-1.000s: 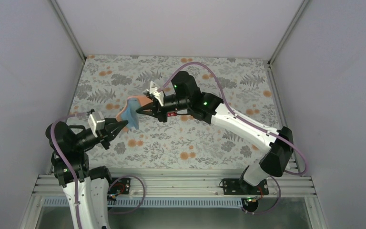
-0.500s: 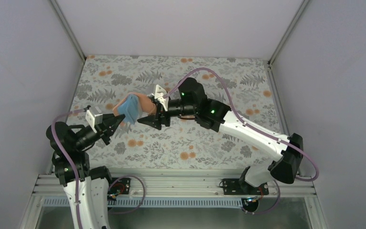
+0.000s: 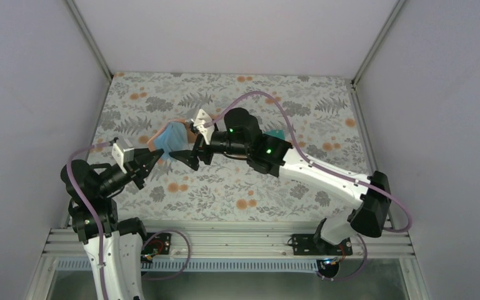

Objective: Take the credit cards out of the card holder

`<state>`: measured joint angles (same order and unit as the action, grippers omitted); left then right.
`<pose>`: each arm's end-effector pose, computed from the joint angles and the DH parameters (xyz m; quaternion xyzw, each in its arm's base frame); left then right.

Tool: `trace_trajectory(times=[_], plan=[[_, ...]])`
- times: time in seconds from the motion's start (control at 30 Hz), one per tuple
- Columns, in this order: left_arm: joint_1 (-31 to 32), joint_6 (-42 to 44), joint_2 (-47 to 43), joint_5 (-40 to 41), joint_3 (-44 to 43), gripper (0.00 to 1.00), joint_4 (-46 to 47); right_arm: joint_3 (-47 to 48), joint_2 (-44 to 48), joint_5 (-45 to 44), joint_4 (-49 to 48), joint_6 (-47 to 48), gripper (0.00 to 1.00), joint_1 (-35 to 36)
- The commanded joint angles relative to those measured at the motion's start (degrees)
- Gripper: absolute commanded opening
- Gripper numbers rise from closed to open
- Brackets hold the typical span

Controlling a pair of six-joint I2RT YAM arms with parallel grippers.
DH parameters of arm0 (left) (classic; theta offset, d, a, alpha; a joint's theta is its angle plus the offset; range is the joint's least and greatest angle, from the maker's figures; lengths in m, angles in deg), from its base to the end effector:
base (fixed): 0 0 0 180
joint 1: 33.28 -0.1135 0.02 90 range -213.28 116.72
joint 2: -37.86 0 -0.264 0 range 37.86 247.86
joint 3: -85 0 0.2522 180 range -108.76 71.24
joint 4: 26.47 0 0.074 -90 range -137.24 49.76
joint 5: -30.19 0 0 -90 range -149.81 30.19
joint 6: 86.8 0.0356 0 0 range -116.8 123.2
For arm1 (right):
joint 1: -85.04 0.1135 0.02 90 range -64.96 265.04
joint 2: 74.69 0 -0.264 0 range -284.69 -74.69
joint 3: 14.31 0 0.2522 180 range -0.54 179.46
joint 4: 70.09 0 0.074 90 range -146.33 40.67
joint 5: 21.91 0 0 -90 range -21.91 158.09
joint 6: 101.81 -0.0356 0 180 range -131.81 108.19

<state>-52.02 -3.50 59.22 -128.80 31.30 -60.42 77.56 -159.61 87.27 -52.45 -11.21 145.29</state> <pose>0.0807 -0.0077 0.3421 0.2550 0.6633 -0.3436 0.6140 0.1649 0.3120 0.3870 -0.4761 0.6008 0.4242 0.4821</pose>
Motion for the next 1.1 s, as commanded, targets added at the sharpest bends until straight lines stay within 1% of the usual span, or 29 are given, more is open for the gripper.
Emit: trace_trajectory(times=[0.0, 0.1, 0.17, 0.2, 0.3, 0.37, 0.4, 0.53, 0.57, 0.6, 0.7, 0.8, 0.83, 0.93, 1.07], plan=[[-0.1, -0.7, -0.6, -0.8, 0.3, 0.02, 1.8, 2.3, -2.8, -4.5, -1.3, -1.9, 1.00, 0.8], [0.0, -0.3, -0.4, -2.3, 0.0, 0.02, 1.3, 3.2, -3.5, -4.5, -1.1, -2.3, 0.98, 0.8], [-0.1, 0.3, -0.6, -3.5, 0.1, 0.02, 1.2, 3.4, -3.9, -3.9, -1.2, -1.9, 0.93, 0.9], [-0.1, 0.6, -0.6, -3.9, 0.2, 0.02, 1.1, 3.5, -4.1, -3.3, -1.1, -1.7, 0.87, 0.8], [0.0, 1.0, -0.5, -4.1, 0.2, 0.02, 0.4, 3.6, -4.0, -1.8, -0.5, -1.5, 0.65, 0.8], [0.0, 1.7, -0.3, -4.6, 0.1, 0.02, 0.0, 3.2, -3.5, -0.5, -0.6, -1.1, 0.54, 0.7], [0.0, 2.1, -0.3, -4.9, 0.2, 0.02, -0.1, 2.8, -3.2, 0.1, -0.5, -0.7, 0.51, 0.7], [0.0, 3.2, -0.3, -5.1, 0.5, 0.04, -0.4, 2.6, -2.8, 0.5, 0.3, -0.4, 0.48, 0.8], [0.0, 3.3, -0.2, -5.0, 0.4, 0.11, -0.5, 2.6, -2.7, 0.7, 0.3, -0.5, 0.48, 0.7], [0.0, 3.3, -0.2, -5.0, 0.3, 0.23, -0.6, 2.5, -2.5, 1.1, 0.1, -0.6, 0.47, 0.8], [0.0, 3.5, -0.4, -5.0, 0.4, 0.46, -0.7, 2.3, -2.8, 2.1, 0.2, -0.4, 0.45, 0.8], [0.0, 2.2, -0.3, -4.1, 0.4, 0.61, -0.2, 3.3, -3.7, 2.6, 1.5, -0.2, 0.44, 0.8], [0.0, 1.4, -0.1, -3.5, 0.4, 0.64, 0.1, 3.5, -3.9, 3.6, 1.9, 0.1, 0.43, 0.9], [0.0, 0.6, -0.2, -1.1, 0.4, 0.64, 0.7, 2.7, -3.6, 5.6, 2.7, 2.5, 0.43, 1.3], [-0.1, -1.8, -0.2, 0.3, 1.1, 0.58, 2.4, 2.8, -3.0, 4.7, 5.8, 5.8, 0.44, 2.1]])
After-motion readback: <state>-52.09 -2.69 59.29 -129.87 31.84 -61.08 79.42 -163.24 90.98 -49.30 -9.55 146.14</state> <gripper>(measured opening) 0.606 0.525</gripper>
